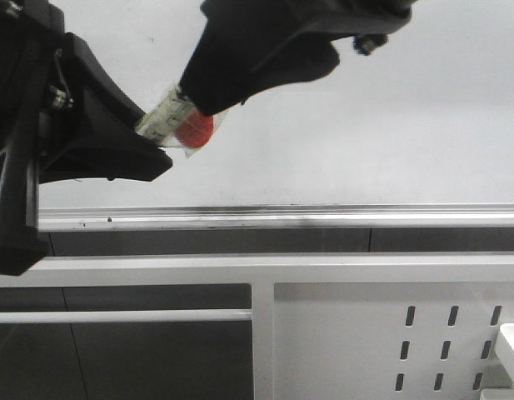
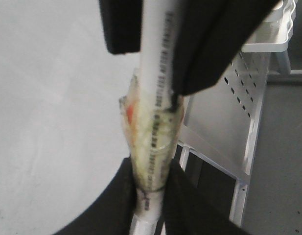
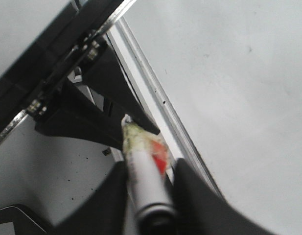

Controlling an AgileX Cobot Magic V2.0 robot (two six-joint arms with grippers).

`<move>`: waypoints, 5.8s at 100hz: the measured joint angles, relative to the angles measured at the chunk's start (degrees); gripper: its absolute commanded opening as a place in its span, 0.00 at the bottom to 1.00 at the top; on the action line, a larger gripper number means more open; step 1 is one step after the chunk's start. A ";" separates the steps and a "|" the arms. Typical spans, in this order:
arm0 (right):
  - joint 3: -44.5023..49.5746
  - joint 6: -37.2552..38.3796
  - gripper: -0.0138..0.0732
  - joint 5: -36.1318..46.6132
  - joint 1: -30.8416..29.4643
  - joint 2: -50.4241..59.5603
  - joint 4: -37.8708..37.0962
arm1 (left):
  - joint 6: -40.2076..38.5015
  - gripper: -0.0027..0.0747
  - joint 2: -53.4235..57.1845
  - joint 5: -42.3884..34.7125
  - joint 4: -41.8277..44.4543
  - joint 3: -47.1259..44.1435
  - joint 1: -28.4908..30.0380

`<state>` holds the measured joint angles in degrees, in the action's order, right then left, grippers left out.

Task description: Write number 1 on whiteboard

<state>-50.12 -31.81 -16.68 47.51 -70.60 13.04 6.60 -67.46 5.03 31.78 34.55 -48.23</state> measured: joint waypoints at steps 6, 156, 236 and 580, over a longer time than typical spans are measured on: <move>-0.11 0.00 0.08 -0.35 0.31 0.00 0.16 | 0.70 0.02 0.00 0.23 0.73 0.00 0.00; 20.42 0.58 0.08 4.57 -3.27 27.54 11.95 | -12.19 0.01 33.00 -9.11 -19.25 -18.06 9.59; 20.42 0.58 0.08 16.68 -9.38 23.96 14.60 | -12.90 0.01 33.00 -22.70 -23.78 -20.86 17.33; -4.69 -2.93 0.09 -18.44 -4.72 3.48 6.40 | -13.61 0.01 -2.44 -27.15 7.35 -7.44 3.91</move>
<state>-54.80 -34.74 -35.12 42.79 -67.13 19.44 -7.01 -69.90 -22.11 39.12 27.12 -44.32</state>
